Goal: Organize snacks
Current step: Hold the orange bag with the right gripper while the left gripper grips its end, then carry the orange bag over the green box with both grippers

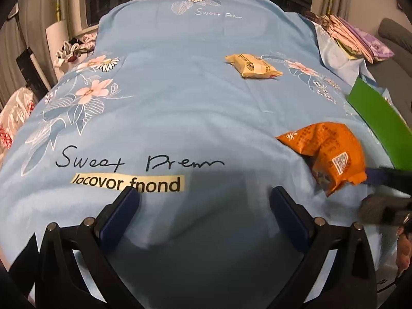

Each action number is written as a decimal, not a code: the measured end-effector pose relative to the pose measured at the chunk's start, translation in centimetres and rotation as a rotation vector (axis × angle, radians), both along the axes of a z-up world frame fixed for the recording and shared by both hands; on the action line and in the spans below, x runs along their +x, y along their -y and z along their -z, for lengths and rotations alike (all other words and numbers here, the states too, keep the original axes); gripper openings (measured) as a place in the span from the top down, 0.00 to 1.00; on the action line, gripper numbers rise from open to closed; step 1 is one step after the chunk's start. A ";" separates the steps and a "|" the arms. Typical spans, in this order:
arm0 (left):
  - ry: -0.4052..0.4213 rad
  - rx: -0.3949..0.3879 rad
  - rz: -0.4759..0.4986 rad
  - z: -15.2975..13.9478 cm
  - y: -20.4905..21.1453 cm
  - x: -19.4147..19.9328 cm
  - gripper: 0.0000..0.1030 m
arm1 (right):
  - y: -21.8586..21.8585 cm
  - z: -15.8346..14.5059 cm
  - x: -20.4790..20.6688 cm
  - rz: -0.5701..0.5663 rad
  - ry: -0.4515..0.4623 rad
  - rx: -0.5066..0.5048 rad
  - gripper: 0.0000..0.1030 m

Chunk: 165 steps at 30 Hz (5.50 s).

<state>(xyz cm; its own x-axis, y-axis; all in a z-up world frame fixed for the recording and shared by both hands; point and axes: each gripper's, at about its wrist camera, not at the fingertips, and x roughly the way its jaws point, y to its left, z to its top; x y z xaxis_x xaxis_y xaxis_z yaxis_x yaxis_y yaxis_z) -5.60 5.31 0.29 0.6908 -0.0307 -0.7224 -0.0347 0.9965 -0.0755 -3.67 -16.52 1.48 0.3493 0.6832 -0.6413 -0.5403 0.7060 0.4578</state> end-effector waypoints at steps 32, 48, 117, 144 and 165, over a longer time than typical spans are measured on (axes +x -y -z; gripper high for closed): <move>0.011 -0.459 0.290 -1.6 4.7 1.4 0.01 | 4.6 1.0 6.7 0.237 -0.241 0.248 0.06; -0.022 -0.538 0.326 -1.6 8.4 2.7 0.01 | 2.9 -1.0 6.1 0.162 -0.180 0.100 0.06; -0.033 -0.309 0.740 -11.2 31.9 2.8 0.56 | 26.0 -6.6 -2.0 0.516 0.145 0.386 0.58; 0.128 -0.130 0.769 -6.5 37.0 1.0 0.57 | 28.1 -4.0 -1.9 0.647 0.164 0.092 0.59; 0.095 -0.139 0.728 -7.2 37.5 3.6 0.56 | 28.9 -4.3 -0.3 0.686 0.116 0.151 0.61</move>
<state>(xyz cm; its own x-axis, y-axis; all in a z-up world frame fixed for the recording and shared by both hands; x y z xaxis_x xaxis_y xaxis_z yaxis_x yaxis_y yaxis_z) -2.01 -32.16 7.45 0.5198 -0.5913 -0.6166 0.6436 0.7457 -0.1724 -3.97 -45.38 5.80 0.7928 0.3630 -0.4895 -0.0476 0.8377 0.5441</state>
